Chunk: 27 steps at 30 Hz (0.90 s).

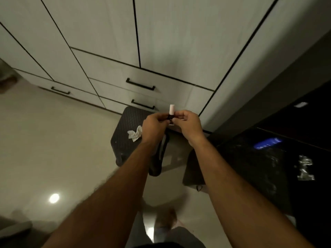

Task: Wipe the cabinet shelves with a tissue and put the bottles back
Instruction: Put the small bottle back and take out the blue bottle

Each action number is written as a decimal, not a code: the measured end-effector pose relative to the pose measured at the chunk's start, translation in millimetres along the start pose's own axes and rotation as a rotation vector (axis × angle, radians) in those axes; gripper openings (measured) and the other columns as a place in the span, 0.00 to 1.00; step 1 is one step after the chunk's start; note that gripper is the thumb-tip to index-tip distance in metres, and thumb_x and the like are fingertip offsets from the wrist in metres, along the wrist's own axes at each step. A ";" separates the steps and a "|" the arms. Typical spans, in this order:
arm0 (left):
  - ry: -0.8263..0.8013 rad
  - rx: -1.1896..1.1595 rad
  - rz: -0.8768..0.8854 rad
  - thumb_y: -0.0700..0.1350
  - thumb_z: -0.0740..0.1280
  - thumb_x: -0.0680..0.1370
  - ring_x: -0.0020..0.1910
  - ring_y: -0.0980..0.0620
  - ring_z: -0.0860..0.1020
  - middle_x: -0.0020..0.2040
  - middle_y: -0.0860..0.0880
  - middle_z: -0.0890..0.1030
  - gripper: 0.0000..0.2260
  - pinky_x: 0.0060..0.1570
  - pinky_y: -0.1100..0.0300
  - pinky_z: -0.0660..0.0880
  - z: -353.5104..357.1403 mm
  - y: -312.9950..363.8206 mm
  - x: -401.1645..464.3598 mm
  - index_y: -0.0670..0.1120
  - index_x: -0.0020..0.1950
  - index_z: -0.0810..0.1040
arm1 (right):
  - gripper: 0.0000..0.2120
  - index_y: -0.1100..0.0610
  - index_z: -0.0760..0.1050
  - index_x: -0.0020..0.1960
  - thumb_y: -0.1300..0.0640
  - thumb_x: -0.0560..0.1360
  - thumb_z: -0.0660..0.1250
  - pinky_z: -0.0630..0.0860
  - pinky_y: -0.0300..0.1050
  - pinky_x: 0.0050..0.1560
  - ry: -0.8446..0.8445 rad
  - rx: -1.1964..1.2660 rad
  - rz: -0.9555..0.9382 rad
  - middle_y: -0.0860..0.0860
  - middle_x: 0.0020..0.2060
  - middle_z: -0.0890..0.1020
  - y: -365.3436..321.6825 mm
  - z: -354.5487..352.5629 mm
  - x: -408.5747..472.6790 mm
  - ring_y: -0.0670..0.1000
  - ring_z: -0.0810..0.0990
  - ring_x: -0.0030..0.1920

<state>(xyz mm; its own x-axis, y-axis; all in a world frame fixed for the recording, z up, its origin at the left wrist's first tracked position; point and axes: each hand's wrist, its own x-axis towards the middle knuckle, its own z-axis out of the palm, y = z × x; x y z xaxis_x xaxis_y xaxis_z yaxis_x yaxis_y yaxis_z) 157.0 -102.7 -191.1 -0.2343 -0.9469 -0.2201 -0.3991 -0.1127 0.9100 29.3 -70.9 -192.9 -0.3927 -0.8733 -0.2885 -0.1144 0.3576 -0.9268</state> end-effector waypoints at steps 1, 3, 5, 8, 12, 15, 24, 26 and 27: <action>-0.005 0.004 0.011 0.39 0.70 0.76 0.53 0.56 0.81 0.53 0.49 0.85 0.12 0.58 0.61 0.75 1.8 13.1 -10.0 0.46 0.59 0.82 | 0.09 0.60 0.80 0.55 0.65 0.75 0.69 0.76 0.36 0.40 0.015 -0.004 -0.010 0.53 0.47 0.84 -10.5 -10.4 -11.5 0.48 0.82 0.46; -0.035 0.005 0.057 0.40 0.70 0.76 0.52 0.57 0.81 0.53 0.49 0.85 0.12 0.59 0.58 0.75 5.2 42.2 -28.3 0.47 0.59 0.82 | 0.08 0.57 0.80 0.52 0.65 0.75 0.69 0.74 0.32 0.36 0.058 0.005 -0.043 0.50 0.44 0.84 -31.5 -33.6 -34.9 0.44 0.82 0.43; -0.081 -0.018 0.110 0.40 0.70 0.76 0.53 0.55 0.81 0.53 0.48 0.85 0.12 0.61 0.55 0.76 10.5 65.3 -41.4 0.45 0.60 0.82 | 0.08 0.55 0.80 0.50 0.65 0.75 0.69 0.74 0.33 0.36 0.101 0.038 -0.064 0.49 0.43 0.84 -45.1 -53.6 -54.4 0.43 0.82 0.42; -0.157 0.009 0.189 0.40 0.70 0.76 0.53 0.53 0.81 0.53 0.48 0.84 0.12 0.60 0.51 0.77 19.9 90.7 -53.8 0.45 0.60 0.82 | 0.09 0.50 0.80 0.49 0.64 0.76 0.68 0.75 0.39 0.36 0.175 0.069 -0.078 0.48 0.44 0.85 -55.3 -78.1 -78.6 0.46 0.83 0.45; -0.211 0.072 0.277 0.42 0.71 0.76 0.50 0.52 0.81 0.52 0.49 0.84 0.12 0.55 0.48 0.78 35.3 111.8 -68.6 0.46 0.60 0.81 | 0.09 0.50 0.80 0.50 0.63 0.76 0.69 0.75 0.39 0.35 0.274 0.108 -0.122 0.48 0.45 0.85 -59.6 -103.5 -108.1 0.46 0.83 0.45; -0.237 0.104 0.337 0.42 0.71 0.76 0.49 0.52 0.81 0.52 0.49 0.84 0.13 0.54 0.49 0.79 51.3 121.9 -84.9 0.46 0.60 0.81 | 0.08 0.52 0.80 0.52 0.62 0.76 0.69 0.76 0.42 0.38 0.330 0.125 -0.139 0.50 0.46 0.85 -55.4 -122.6 -130.3 0.48 0.84 0.48; -0.344 0.205 0.573 0.41 0.70 0.77 0.43 0.66 0.77 0.51 0.53 0.83 0.12 0.43 0.79 0.70 127.9 159.9 -123.5 0.48 0.60 0.82 | 0.10 0.50 0.80 0.53 0.63 0.76 0.68 0.76 0.38 0.36 0.469 0.143 -0.197 0.47 0.45 0.85 -35.8 -208.0 -177.5 0.46 0.84 0.46; -0.374 0.188 0.598 0.40 0.70 0.77 0.46 0.62 0.79 0.51 0.53 0.84 0.12 0.50 0.72 0.74 147.9 170.7 -127.0 0.48 0.59 0.82 | 0.11 0.47 0.81 0.51 0.62 0.76 0.69 0.76 0.36 0.36 0.491 0.134 -0.207 0.46 0.45 0.85 -31.3 -230.7 -178.3 0.44 0.84 0.45; -0.386 0.170 0.601 0.40 0.70 0.77 0.47 0.60 0.80 0.50 0.53 0.84 0.11 0.52 0.66 0.76 160.3 176.3 -128.4 0.48 0.59 0.82 | 0.12 0.45 0.80 0.50 0.62 0.76 0.69 0.76 0.35 0.35 0.504 0.122 -0.215 0.45 0.44 0.85 -29.0 -244.1 -178.0 0.43 0.84 0.44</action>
<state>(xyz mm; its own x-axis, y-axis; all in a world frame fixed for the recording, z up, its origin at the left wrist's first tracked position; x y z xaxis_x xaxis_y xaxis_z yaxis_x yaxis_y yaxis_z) -25.3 47.2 -58.7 -0.7388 -0.6539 0.1633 -0.2281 0.4706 0.8524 -120.2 155.0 -56.1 -0.7632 -0.6454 0.0329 -0.1455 0.1220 -0.9818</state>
